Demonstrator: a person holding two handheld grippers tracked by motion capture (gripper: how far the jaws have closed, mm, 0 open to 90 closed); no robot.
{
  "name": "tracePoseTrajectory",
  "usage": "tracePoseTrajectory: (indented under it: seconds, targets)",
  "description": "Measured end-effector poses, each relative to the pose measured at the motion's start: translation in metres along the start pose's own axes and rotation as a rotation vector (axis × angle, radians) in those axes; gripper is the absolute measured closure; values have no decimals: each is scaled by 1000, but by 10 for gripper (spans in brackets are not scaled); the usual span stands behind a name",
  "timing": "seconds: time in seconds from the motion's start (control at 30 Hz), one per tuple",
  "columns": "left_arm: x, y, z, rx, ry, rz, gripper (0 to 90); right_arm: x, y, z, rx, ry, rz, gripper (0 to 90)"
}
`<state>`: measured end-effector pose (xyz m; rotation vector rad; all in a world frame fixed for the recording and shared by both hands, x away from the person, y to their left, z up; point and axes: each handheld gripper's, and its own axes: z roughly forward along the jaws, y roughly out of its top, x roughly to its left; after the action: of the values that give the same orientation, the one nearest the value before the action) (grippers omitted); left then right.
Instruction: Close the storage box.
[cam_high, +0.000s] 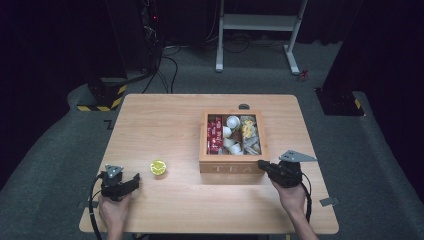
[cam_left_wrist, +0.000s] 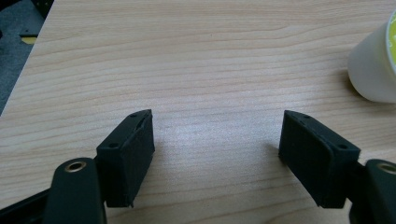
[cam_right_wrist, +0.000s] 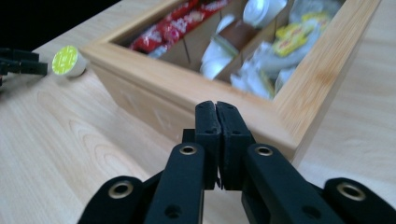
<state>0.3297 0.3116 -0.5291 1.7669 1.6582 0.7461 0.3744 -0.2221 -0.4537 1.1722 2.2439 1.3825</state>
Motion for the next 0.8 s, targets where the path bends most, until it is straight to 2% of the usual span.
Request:
tracePoseTrajectory:
  seconds: [0.17, 0.27, 0.43, 0.6, 0.8]
  targets:
    - [0, 0, 0, 0, -1, 1, 267, -4, 12, 0, -21, -39, -13, 896]
    - [0, 0, 0, 0, -1, 2, 267, -8, 15, 5, 0, -73, -27, 896]
    - [0, 0, 0, 0, -1, 0, 267, -13, 14, 10, 9, -88, -28, 897]
    - [0, 0, 0, 0, 0, -1, 268, -7, 12, 12, 10, -130, -86, 900]
    - [0, 0, 0, 0, 0, -2, 268, -10, 12, 11, 10, -121, -68, 893]
